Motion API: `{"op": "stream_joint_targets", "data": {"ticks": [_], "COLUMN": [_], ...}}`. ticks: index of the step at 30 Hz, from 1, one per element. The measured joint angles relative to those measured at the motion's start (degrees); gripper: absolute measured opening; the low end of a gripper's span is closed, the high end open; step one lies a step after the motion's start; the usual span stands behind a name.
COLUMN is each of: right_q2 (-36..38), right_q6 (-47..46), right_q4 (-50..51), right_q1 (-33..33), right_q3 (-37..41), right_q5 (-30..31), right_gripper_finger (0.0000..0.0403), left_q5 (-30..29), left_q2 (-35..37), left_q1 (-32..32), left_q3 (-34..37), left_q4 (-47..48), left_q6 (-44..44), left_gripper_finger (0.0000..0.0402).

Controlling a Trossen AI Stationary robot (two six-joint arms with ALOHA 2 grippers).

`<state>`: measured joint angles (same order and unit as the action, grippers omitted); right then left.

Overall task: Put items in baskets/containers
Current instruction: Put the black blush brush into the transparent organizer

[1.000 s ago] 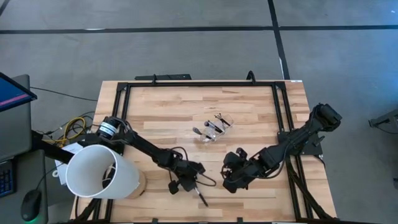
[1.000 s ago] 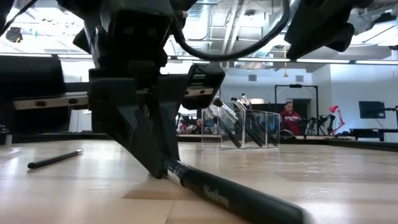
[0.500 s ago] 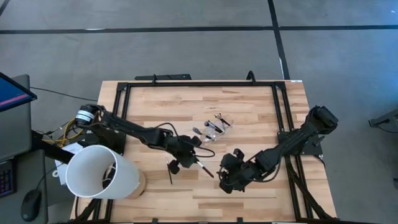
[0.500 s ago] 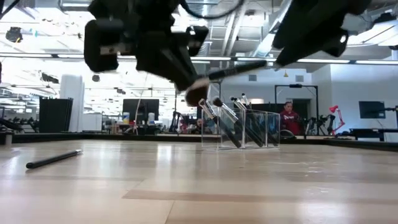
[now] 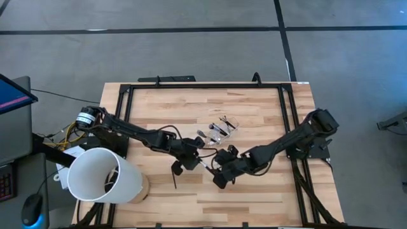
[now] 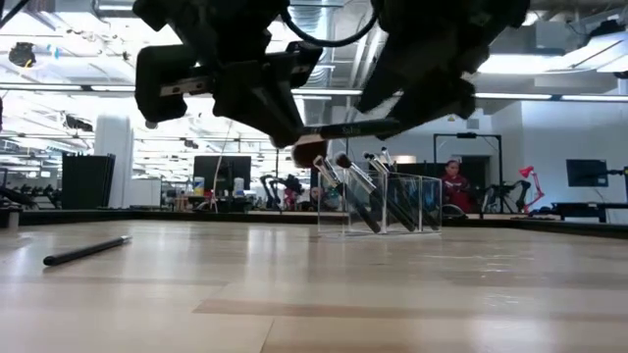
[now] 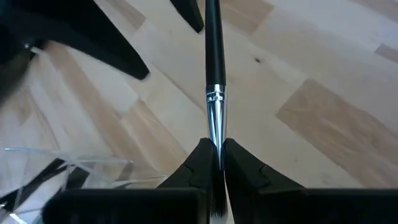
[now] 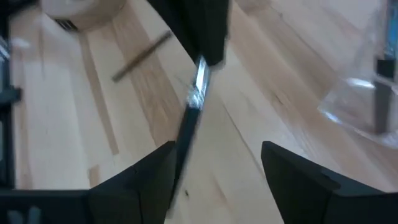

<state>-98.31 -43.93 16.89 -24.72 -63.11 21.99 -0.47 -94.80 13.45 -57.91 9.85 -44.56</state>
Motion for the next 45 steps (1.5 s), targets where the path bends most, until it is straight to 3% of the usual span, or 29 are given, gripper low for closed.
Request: {"op": "stream_joint_targets", "data": {"ticks": [8, 15, 23, 34, 41, 45], "right_q2": [-0.46, -0.39, -0.40, -0.39, -0.41, -0.41], "right_q6": [2.39, 3.48, 3.49, 3.92, 5.48, 6.08], "right_q4": [-3.01, -3.00, -2.52, -2.52, -1.52, -0.88], "right_q1": [1.54, 1.62, 1.50, 2.37, 2.74, 2.71], "right_q3": [-0.01, -0.03, -0.03, -0.05, -0.03, -0.05], "right_q5": [-1.22, -2.58, -2.64, -5.21, -7.49, -7.24], "right_gripper_finger": [0.0221, 0.0219, 0.0207, 0.0134, 0.0027, 0.0030], "left_q5": [-1.43, -1.53, -0.94, -0.81, -0.51, -1.02], "left_q2": [0.07, 0.07, 0.07, 0.07, 0.07, 0.07], "left_q1": [0.27, -0.66, -0.62, -0.39, 0.48, 0.86], "left_q3": [0.00, -0.13, -0.11, -0.11, -0.11, -0.11], "left_q4": [-1.55, -8.62, -8.87, -8.64, -8.86, -9.10], "left_q6": [-2.91, -3.32, -3.39, -3.24, -2.79, -3.13], "left_gripper_finger": [0.0025, 0.0027, 0.0025, 0.0028, 0.0028, 0.0045]}}
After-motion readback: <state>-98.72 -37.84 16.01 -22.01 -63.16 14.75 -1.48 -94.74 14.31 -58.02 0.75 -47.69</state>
